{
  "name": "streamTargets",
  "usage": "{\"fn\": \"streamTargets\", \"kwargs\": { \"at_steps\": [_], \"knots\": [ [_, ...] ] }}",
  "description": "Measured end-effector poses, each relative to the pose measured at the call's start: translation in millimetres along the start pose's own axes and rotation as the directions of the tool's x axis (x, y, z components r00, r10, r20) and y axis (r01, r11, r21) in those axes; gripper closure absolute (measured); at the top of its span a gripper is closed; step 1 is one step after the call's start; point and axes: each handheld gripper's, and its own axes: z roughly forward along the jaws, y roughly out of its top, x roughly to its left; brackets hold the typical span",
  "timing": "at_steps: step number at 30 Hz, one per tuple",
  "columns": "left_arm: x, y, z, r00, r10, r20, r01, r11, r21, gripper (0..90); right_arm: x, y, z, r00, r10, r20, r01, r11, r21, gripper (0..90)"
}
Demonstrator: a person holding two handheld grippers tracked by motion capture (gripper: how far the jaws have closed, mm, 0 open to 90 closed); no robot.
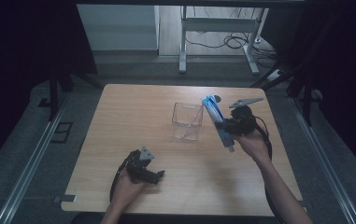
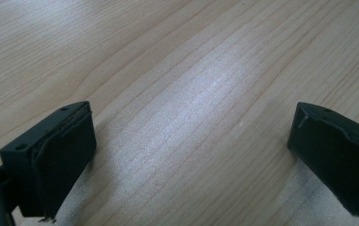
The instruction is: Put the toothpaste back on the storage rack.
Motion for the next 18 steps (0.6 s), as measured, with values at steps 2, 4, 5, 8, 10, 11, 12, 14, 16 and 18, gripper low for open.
{"fn": "streamTargets", "kwargs": {
  "at_steps": [2,4,5,8,10,11,12,14,16,18],
  "knots": [
    [0.0,0.0,0.0,1.0000,0.000,0.000,0.000,1.0000,0.000,1.6,0.0,3.2,1.0,1.0000,0.000,-0.001,0.000,1.000,-0.010,71.9],
    [0.0,0.0,0.0,1.0000,0.000,0.000,0.000,1.0000,0.000,1.5,0.1,6.7,1.8,1.0000,0.001,-0.004,-0.001,1.000,-0.020,71.9],
    [0.0,0.0,0.0,1.0000,0.000,0.000,0.000,1.0000,0.000,1.6,0.2,8.5,2.4,1.0000,0.002,-0.003,-0.002,1.000,-0.027,71.9],
    [0.0,0.0,0.0,1.0000,0.000,0.000,0.000,1.0000,0.000,1.6,0.9,14.4,3.8,1.0000,-0.003,-0.005,0.003,0.999,-0.038,71.9],
    [0.0,0.0,0.0,1.0000,0.000,0.000,0.000,1.0000,0.000,1.5,1.2,16.4,4.2,1.0000,-0.005,-0.007,0.004,0.999,-0.042,71.9],
    [0.0,0.0,0.0,1.0000,-0.001,0.000,0.001,1.0000,0.000,1.5,2.4,20.0,5.2,0.9999,-0.007,-0.010,0.007,0.999,-0.051,71.9],
    [0.0,0.0,0.0,1.0000,-0.001,0.000,0.001,1.0000,0.000,1.6,3.0,21.7,5.7,0.9999,-0.010,-0.010,0.009,0.998,-0.056,71.9],
    [0.0,0.0,0.0,1.0000,-0.001,0.000,0.001,1.0000,0.000,1.5,3.8,24.7,6.8,0.9998,-0.013,-0.012,0.012,0.998,-0.065,71.9],
    [0.0,0.0,0.0,1.0000,0.000,0.000,0.000,1.0000,0.000,1.5,4.5,27.5,8.0,0.9998,-0.012,-0.016,0.010,0.997,-0.078,71.9],
    [0.0,0.0,0.0,1.0000,0.000,0.000,0.000,1.0000,0.000,1.6,4.4,30.2,9.4,0.9998,-0.007,-0.020,0.006,0.996,-0.090,71.9]
  ]
}}
